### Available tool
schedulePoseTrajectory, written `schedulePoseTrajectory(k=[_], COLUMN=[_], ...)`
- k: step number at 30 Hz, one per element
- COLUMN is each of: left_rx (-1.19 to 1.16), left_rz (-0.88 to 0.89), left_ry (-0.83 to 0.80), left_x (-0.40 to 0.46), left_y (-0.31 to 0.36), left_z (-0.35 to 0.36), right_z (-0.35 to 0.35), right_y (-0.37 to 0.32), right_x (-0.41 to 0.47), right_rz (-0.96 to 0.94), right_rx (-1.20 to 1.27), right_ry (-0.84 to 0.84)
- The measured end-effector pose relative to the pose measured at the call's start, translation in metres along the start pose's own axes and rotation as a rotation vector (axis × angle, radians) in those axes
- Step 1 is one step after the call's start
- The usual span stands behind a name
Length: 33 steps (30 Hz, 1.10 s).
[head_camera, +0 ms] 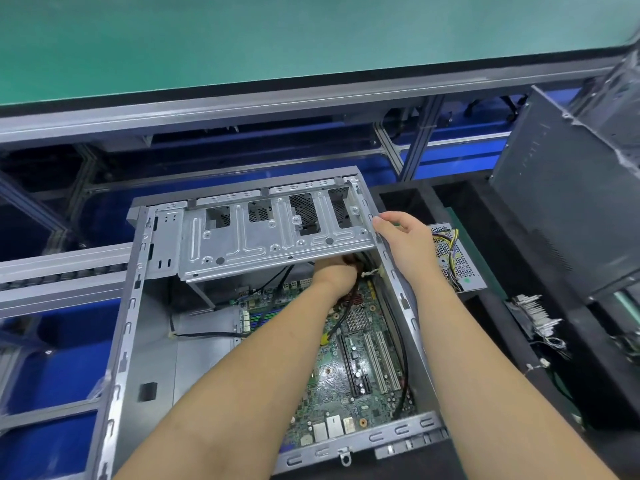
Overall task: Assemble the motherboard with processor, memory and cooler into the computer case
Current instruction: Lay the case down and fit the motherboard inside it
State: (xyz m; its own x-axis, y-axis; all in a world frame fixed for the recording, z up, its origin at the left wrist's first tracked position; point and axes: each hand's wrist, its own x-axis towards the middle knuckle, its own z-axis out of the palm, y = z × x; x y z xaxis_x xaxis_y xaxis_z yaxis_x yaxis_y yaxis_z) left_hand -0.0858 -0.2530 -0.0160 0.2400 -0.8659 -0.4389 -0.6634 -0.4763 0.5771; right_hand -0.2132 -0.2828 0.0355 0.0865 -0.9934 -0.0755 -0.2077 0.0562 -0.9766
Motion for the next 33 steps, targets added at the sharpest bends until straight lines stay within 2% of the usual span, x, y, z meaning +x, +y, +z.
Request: schedulePoseTrajectory(k=[3,8,11,33], left_rx=[0.075,0.096,0.120,-0.013], left_rz=[0.025,0.032,0.032,0.048], left_ry=[-0.057,0.036,0.020,0.058], left_x=[0.0012,0.0043,0.0035,0.0043], left_y=[0.0036,0.0045,0.0028,-0.0001], left_z=[0.0007,0.0051,0.0062,0.0086], right_z=[0.0002,0.0002,-0.0001,-0.0005], right_y=[-0.0002,0.0006,0.0010,0.0010], right_x=[0.0005,-0.0002,0.0002,0.0007], right_rz=[0.007,0.011,0.016,0.013], right_rx=[0.001,0.001,0.001,-0.004], right_ry=[0.004,0.005,0.006,-0.003])
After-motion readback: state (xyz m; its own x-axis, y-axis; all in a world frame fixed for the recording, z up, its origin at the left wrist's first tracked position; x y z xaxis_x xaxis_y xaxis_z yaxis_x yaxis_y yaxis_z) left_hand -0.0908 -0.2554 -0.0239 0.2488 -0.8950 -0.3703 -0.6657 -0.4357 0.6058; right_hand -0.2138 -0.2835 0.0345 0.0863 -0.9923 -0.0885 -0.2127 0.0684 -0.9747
